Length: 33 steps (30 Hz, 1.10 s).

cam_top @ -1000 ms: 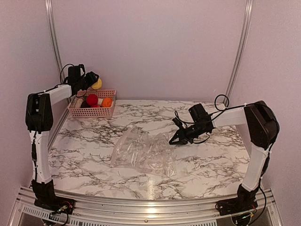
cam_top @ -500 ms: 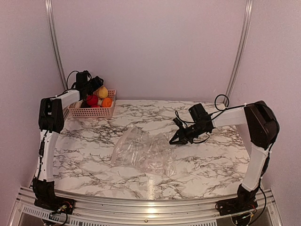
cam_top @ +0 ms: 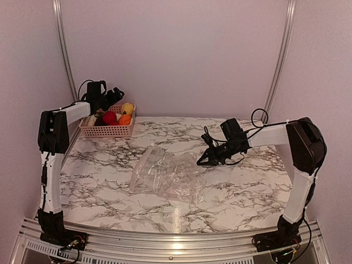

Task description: Open the zip-top bag and remove the fake food

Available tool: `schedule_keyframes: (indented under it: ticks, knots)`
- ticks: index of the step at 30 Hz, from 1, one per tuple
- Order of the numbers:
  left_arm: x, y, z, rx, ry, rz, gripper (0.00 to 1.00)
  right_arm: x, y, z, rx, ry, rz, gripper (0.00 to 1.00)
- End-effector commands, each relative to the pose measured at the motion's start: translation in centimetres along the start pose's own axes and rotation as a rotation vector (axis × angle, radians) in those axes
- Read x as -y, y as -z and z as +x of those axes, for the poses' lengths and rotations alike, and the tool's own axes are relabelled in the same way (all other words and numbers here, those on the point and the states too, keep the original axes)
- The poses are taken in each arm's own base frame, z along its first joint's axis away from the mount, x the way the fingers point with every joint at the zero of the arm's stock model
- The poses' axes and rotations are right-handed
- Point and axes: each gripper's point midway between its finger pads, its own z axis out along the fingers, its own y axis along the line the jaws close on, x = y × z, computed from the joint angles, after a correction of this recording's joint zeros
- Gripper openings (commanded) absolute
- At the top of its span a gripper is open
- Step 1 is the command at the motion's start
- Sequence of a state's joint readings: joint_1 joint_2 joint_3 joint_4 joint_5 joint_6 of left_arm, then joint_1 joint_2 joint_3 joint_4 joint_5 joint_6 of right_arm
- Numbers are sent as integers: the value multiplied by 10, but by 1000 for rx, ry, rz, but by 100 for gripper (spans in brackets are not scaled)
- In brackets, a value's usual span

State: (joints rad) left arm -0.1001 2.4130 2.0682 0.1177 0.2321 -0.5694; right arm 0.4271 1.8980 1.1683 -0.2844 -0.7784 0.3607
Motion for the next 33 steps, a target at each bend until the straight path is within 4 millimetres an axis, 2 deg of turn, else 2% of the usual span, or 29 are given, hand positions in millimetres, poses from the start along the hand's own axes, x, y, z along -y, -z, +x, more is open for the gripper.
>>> schedule_keyframes:
  ticks: [1, 3, 5, 6, 13, 18, 23, 29, 33]
  knots:
    - [78, 59, -6, -86, -135, 173, 95, -22, 14, -25, 67, 135, -33, 0]
    - [91, 80, 18, -163, -213, 214, 95, -27, 16, -27, 74, 175, -36, 0]
    - [90, 103, 56, -278, -235, 245, 95, -33, 19, -29, 82, 211, -41, 0]
    - [99, 118, 67, -315, -239, 300, 94, -36, 20, -29, 85, 230, -44, 0]
    - [116, 203, 158, -517, -275, 471, 94, -56, 23, -28, 88, 354, -55, 0]
    - [125, 244, 196, -535, -270, 554, 94, -68, 18, -21, 69, 405, -68, 0]
    - [129, 255, 233, -566, -283, 581, 95, -76, 13, -13, 46, 438, -77, 0]
    - [132, 248, 245, -555, -299, 585, 94, -82, 11, -8, 38, 452, -82, 0]
    - [126, 238, 252, -566, -311, 567, 91, -85, 12, -7, 40, 458, -86, 0]
